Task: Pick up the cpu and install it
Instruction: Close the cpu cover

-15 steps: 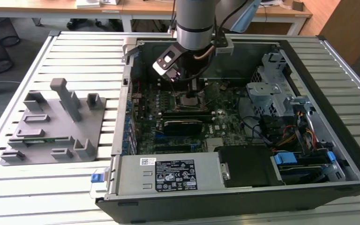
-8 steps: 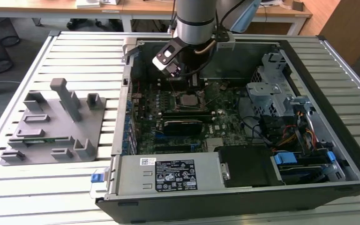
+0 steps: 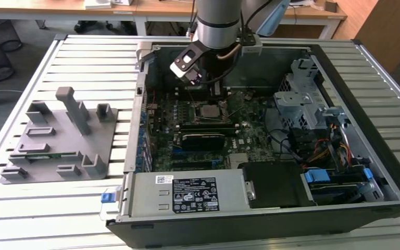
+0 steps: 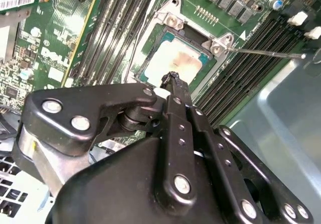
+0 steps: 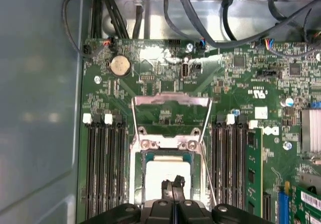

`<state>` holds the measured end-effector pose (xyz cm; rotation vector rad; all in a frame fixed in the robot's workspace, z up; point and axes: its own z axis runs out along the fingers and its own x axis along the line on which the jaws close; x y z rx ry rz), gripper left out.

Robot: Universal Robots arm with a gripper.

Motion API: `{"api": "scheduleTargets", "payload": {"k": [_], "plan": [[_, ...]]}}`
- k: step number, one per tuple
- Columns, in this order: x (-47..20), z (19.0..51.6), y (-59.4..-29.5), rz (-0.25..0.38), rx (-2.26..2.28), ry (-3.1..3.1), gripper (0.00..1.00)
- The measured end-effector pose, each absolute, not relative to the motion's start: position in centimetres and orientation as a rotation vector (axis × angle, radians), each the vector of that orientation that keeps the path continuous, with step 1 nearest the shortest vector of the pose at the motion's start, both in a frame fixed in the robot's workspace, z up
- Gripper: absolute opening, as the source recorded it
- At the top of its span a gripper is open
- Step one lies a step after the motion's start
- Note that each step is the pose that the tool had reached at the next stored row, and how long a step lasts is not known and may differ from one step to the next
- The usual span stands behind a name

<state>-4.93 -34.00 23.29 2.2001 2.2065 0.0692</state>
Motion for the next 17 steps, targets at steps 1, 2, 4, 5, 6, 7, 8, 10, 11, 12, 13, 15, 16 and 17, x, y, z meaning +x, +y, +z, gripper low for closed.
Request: {"api": "scheduleTargets", "payload": {"k": [1, 2, 4, 5, 6, 7, 8, 10, 11, 12, 13, 15, 16, 17], "plan": [[-4.8, 23.3, -34.0, 0.069, 2.2, 2.206, 0.11], [-4.6, 23.2, -34.0, 0.069, 2.2, 2.206, 0.11], [-4.4, 23.2, -34.0, 0.069, 2.2, 2.206, 0.11], [-4.4, 23.2, -34.0, 0.069, 2.2, 2.206, 0.11], [-4.3, 23.2, -34.0, 0.069, 2.2, 2.206, 0.11], [-4.3, 23.2, -34.0, 0.069, 2.2, 2.206, 0.11], [-4.3, 23.2, -34.0, 0.069, 2.2, 2.206, 0.11], [-4.3, 23.4, -34.0, 0.069, 2.2, 2.206, 0.11], [-4.3, 23.5, -34.0, 0.068, 2.2, 2.206, 0.11], [-4.3, 23.6, -34.0, 0.068, 2.199, 2.206, 0.11], [-4.3, 23.7, -34.0, 0.067, 2.199, 2.206, 0.11], [-4.3, 24.0, -34.0, 0.067, 2.199, 2.205, 0.11], [-4.3, 24.1, -34.0, 0.067, 2.199, 2.205, 0.11], [-4.3, 24.3, -34.0, 0.067, 2.199, 2.205, 0.11]]}}
